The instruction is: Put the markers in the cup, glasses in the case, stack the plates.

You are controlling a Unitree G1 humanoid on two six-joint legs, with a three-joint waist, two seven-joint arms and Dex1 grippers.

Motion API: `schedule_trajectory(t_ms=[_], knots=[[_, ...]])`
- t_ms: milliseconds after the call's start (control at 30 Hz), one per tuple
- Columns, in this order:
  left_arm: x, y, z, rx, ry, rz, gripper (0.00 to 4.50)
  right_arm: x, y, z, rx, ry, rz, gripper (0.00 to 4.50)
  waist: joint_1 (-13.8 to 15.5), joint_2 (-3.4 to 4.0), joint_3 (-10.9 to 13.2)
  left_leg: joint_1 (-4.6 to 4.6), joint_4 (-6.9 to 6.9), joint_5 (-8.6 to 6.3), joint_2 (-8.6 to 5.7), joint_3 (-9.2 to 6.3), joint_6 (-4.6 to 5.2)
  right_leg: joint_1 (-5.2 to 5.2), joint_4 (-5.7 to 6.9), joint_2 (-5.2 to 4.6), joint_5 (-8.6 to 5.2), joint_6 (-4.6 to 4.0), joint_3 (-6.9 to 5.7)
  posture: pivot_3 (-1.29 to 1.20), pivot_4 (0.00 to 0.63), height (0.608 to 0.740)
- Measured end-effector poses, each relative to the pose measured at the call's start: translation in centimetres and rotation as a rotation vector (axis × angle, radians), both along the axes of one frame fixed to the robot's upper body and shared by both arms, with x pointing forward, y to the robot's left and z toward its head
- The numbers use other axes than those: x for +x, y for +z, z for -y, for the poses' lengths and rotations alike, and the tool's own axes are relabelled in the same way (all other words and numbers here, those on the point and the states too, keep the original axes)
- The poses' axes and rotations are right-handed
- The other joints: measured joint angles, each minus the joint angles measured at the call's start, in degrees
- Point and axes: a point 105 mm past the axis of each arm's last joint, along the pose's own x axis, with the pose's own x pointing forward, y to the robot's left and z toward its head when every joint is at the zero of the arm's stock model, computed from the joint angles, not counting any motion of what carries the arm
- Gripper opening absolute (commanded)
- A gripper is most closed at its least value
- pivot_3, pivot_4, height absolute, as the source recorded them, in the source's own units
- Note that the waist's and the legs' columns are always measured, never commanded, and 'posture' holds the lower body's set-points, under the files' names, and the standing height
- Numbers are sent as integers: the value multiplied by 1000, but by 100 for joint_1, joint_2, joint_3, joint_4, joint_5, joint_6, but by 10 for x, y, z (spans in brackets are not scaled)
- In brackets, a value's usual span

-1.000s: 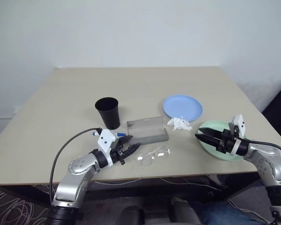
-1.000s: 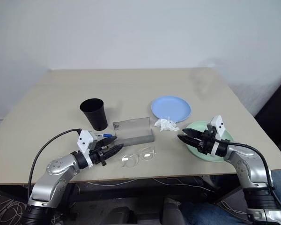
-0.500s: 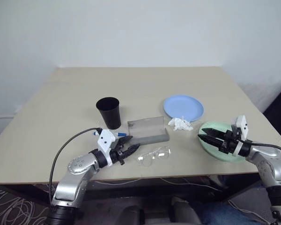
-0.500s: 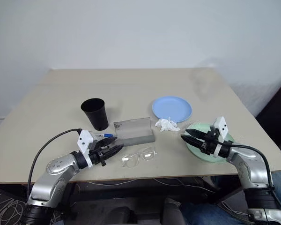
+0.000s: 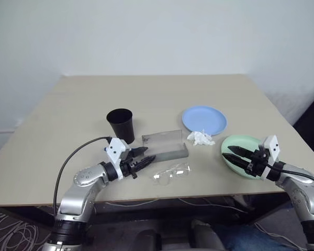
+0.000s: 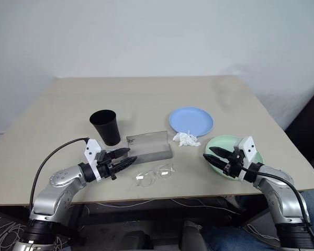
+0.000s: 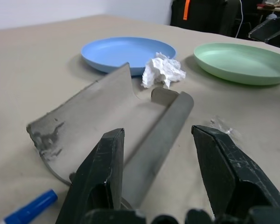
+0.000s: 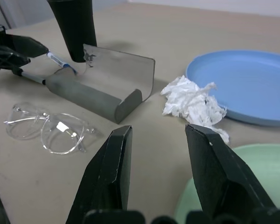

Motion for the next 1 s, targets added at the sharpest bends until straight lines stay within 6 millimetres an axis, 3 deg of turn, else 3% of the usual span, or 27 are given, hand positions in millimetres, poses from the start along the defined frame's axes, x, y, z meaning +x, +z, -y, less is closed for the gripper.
schedule_trajectory(t_ms=[100, 167, 400, 600, 1000], knots=[[0, -1, 3, -13, 1, -4, 2368, 0, 1, -7, -19, 1, -5, 1965, 3, 0, 0, -4, 0, 0, 1, 0, 0, -4, -1, 0, 0, 0, -1, 0, 0, 721], [-2, -5, 9, -7, -21, -16, 2389, -1, 2, -8, -37, -4, -16, 2316, 7, 0, 0, -5, 0, 0, 0, 1, 0, -2, -1, -1, 0, 0, -1, 0, 0, 721], [-4, -8, 14, -5, -39, -19, 2389, -2, 0, -4, -110, -25, -54, 4469, 5, -2, 0, -4, 1, 0, 1, 0, 0, -2, -1, -1, 0, 0, -2, 0, 0, 721], [-7, -6, 24, -19, -101, -17, 2389, -3, -24, 7, -220, -139, -142, 4469, 9, -2, 0, -7, 1, 0, 1, 0, 0, -3, -2, -2, -1, 0, -5, 0, 0, 721], [-5, 7, 44, -35, -196, 20, 2389, 4, -54, 4, -344, -327, -199, 4469, 1, -2, 0, -5, 2, 0, 2, 1, 1, -2, -1, 2, -1, 0, -4, 0, 0, 721]])
